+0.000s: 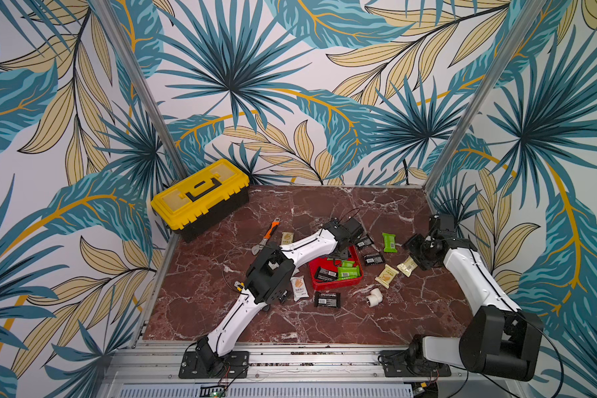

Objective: Take the cookies out of the storage box
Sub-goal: Pick up the cookie from the storage box.

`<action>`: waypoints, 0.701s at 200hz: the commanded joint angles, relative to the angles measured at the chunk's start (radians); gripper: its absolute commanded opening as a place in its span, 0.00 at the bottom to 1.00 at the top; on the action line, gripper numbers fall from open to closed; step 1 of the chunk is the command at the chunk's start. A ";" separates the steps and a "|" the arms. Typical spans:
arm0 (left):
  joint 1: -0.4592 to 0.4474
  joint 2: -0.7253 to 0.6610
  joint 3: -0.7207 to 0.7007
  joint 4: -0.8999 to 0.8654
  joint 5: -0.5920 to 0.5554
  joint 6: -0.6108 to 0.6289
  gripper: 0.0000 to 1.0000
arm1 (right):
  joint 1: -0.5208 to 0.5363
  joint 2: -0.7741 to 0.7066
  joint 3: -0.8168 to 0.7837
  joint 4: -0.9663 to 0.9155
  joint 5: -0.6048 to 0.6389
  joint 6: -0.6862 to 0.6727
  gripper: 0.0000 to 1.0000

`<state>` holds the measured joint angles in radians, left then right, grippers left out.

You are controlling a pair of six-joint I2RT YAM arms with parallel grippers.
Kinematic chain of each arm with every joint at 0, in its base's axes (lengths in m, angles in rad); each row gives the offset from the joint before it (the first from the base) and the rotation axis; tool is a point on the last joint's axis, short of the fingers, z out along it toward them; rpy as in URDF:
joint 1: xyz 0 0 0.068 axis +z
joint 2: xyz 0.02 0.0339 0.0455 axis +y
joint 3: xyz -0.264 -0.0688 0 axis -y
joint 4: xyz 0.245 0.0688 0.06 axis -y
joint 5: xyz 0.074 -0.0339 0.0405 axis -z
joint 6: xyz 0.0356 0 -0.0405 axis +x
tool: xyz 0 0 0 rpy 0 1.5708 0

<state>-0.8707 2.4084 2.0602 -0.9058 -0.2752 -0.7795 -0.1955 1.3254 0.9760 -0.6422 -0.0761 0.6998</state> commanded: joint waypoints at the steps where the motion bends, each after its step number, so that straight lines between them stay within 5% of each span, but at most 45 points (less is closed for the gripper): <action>1: -0.001 0.033 0.035 -0.014 -0.022 0.032 0.65 | 0.004 -0.029 -0.019 -0.019 -0.001 0.010 0.64; 88: 0.001 0.054 0.032 0.019 -0.006 0.046 0.46 | 0.006 -0.049 -0.030 -0.020 -0.001 0.016 0.64; 140: 0.000 0.007 0.019 0.016 -0.009 0.051 0.44 | 0.011 -0.055 -0.037 -0.022 -0.012 0.014 0.64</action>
<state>-0.8707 2.4222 2.0621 -0.8944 -0.2771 -0.7429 -0.1936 1.2884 0.9600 -0.6453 -0.0769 0.7040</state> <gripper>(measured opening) 0.449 0.640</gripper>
